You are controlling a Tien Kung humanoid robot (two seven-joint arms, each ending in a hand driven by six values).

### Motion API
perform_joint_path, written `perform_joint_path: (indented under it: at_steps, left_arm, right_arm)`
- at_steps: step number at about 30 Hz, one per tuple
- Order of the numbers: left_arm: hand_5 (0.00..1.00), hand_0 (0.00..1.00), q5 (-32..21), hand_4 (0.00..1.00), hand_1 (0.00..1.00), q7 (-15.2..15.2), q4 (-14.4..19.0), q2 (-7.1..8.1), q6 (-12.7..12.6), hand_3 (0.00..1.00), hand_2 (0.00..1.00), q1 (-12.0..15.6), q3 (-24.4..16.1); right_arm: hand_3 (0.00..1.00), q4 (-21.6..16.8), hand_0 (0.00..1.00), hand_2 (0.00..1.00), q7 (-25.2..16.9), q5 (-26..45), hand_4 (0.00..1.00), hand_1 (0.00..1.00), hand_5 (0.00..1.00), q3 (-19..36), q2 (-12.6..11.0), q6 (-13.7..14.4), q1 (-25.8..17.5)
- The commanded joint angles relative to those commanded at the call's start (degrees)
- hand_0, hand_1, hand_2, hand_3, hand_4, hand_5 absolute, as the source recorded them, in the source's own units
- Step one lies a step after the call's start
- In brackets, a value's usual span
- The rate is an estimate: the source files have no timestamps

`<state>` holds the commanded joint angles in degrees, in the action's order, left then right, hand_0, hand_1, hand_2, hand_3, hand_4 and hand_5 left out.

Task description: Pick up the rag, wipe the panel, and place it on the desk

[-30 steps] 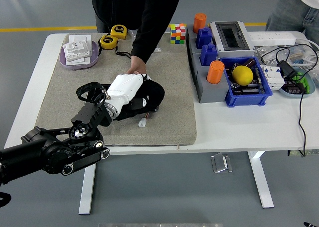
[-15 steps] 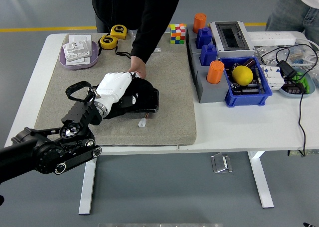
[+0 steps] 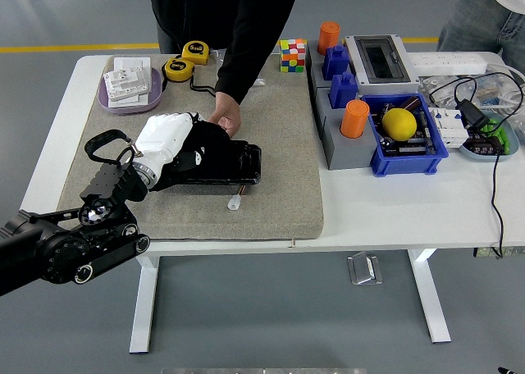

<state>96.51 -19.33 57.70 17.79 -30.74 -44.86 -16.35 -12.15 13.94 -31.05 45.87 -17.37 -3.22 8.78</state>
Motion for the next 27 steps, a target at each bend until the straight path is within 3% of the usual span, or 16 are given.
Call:
perform_joint_path:
  at_steps: [27]
  left_arm:
    - [0.002,0.192,1.4,0.265,0.12,0.1,-1.2,3.41,0.2,0.481,0.494,2.8,-5.0]
  right_arm:
    - [0.596,0.1,0.757,0.701,0.1,-0.2,0.998,0.567,0.546,0.9,0.2,0.1,-0.1]
